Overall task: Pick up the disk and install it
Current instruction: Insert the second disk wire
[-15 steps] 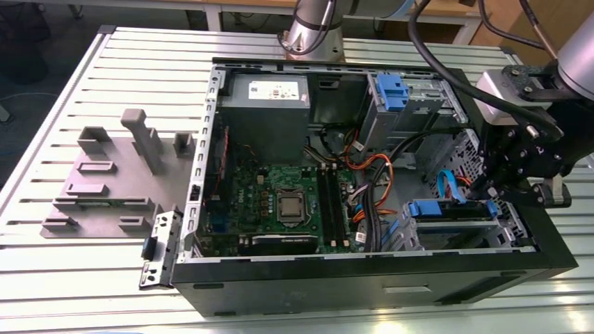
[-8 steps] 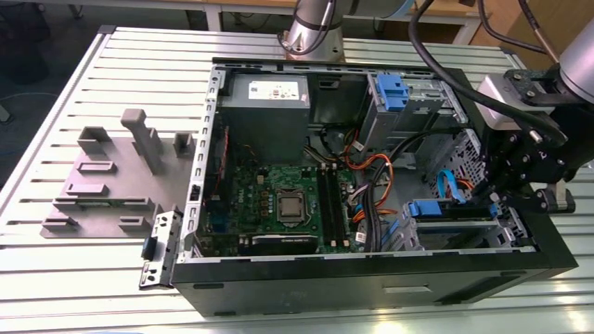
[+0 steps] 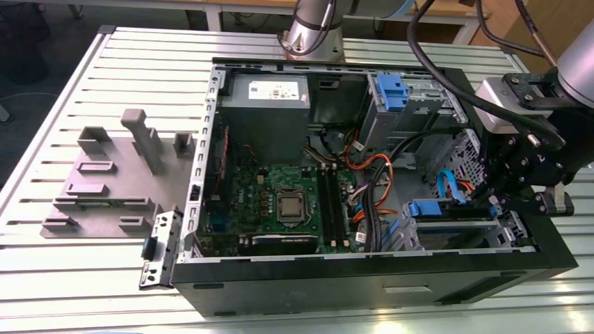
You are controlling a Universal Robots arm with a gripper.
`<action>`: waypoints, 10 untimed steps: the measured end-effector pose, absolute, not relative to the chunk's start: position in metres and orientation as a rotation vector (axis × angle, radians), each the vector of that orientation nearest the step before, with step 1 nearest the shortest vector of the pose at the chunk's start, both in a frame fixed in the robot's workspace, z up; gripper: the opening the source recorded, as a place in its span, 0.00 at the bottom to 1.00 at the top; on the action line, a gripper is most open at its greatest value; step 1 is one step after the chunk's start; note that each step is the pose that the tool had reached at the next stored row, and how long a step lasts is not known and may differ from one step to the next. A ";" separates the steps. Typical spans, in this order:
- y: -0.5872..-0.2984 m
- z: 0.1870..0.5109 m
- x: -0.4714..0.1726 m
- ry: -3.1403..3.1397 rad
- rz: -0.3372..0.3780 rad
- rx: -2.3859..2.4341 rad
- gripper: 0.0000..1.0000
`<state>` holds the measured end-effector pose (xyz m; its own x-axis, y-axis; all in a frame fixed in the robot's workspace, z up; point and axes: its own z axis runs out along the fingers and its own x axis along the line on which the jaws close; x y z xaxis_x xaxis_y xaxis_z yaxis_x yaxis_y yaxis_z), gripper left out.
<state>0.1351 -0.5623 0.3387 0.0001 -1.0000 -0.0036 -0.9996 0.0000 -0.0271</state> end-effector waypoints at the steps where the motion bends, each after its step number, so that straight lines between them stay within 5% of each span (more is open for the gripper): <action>1: -0.562 0.339 0.135 2.206 -0.026 -2.206 0.16; 10: -0.562 0.339 0.135 2.206 -0.026 -2.206 0.30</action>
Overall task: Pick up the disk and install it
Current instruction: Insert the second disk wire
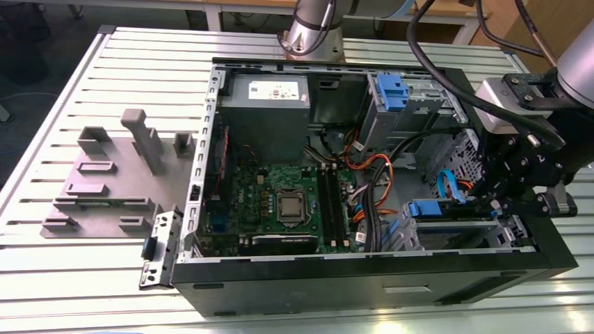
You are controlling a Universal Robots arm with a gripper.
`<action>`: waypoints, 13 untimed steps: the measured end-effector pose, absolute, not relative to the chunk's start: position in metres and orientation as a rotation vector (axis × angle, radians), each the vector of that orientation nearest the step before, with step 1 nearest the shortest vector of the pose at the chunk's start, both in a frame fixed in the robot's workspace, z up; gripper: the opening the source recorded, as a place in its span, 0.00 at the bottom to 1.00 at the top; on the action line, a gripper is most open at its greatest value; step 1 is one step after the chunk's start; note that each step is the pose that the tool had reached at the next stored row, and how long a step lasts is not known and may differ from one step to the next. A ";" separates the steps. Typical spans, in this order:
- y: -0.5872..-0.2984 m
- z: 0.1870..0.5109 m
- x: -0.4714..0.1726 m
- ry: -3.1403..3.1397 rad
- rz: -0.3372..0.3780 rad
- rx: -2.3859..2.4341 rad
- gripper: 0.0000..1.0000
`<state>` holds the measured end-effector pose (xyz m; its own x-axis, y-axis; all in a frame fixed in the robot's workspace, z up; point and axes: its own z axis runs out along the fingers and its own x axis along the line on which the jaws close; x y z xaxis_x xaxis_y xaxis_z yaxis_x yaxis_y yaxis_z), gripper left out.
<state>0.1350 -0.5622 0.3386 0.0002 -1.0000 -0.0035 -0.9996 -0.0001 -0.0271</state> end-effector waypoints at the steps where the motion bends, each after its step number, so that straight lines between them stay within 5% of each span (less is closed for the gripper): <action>1: -0.562 0.338 0.135 2.206 -0.026 -2.206 0.30; 13: -0.560 0.333 0.135 2.212 -0.041 -2.213 0.30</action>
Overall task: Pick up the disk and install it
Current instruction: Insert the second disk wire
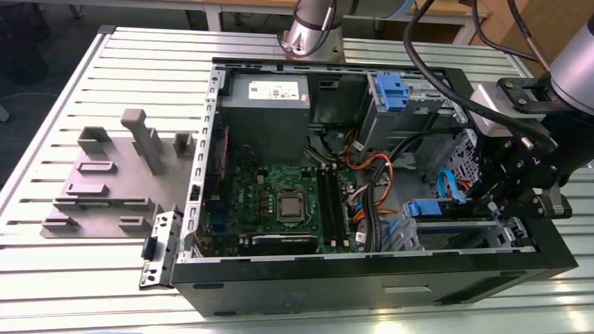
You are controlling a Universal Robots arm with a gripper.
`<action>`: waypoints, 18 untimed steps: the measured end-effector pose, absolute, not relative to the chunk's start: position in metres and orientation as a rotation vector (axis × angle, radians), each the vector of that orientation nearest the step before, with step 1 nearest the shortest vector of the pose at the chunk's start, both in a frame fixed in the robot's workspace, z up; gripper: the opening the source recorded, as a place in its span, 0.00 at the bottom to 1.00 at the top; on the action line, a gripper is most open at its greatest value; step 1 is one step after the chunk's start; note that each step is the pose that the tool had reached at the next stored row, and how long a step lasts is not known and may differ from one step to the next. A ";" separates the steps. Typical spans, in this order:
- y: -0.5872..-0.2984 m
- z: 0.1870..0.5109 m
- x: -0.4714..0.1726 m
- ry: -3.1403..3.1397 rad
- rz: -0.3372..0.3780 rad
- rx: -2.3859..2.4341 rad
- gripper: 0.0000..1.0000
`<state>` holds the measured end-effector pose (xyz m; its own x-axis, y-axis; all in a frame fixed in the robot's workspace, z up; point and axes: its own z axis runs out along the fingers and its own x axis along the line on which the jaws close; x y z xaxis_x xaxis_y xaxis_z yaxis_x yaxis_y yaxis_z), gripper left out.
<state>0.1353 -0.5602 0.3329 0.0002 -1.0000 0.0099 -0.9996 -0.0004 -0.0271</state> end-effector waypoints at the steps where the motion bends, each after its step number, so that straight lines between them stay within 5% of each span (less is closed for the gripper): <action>1: -0.560 0.333 0.136 2.212 -0.041 -2.213 0.30; 15: -0.560 0.333 0.140 2.212 -0.041 -2.213 0.30; 18: -0.560 0.333 0.140 2.213 -0.042 -2.213 0.22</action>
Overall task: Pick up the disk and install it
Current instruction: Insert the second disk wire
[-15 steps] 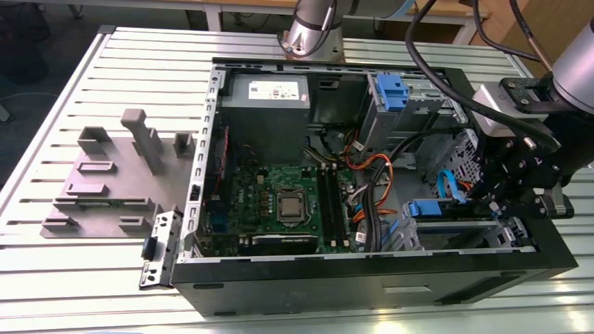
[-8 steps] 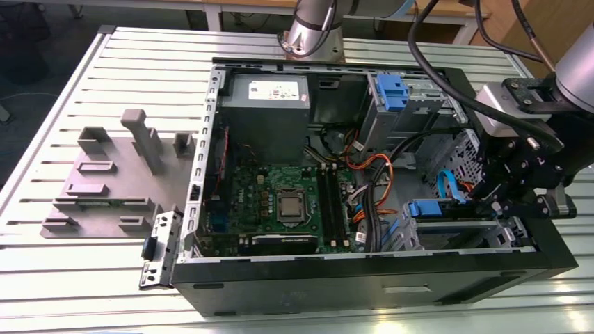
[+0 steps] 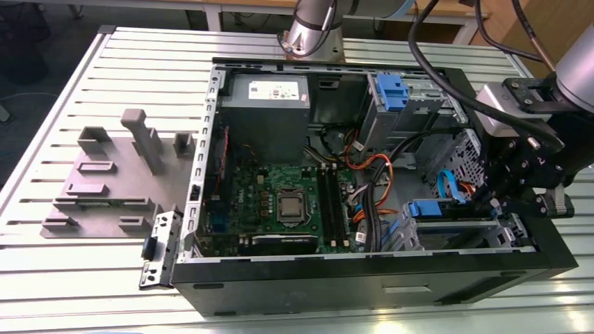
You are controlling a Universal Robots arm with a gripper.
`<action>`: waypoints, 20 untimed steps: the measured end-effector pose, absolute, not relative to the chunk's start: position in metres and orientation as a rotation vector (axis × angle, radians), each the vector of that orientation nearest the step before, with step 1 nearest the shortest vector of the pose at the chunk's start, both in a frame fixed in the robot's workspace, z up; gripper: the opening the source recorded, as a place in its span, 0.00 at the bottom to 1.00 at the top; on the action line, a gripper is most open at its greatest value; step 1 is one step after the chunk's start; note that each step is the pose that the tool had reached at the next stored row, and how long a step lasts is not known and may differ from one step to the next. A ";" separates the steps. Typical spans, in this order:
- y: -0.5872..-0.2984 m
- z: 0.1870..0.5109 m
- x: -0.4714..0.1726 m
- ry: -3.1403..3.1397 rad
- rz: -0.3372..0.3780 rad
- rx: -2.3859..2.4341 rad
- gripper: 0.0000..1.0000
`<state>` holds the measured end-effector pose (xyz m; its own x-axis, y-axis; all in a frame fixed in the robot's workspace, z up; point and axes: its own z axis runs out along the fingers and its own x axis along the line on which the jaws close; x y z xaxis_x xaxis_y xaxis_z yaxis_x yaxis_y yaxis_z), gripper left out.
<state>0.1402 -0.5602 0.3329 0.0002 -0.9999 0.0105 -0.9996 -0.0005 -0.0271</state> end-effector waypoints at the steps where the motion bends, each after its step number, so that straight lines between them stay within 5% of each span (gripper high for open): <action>1: -0.560 0.333 0.140 2.212 -0.041 -2.213 0.17; 20: -0.560 0.338 0.137 2.203 -0.019 -2.203 0.17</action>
<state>0.1371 -0.5601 0.3382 0.0002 -1.0000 -0.0097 -0.9996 0.0000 -0.0272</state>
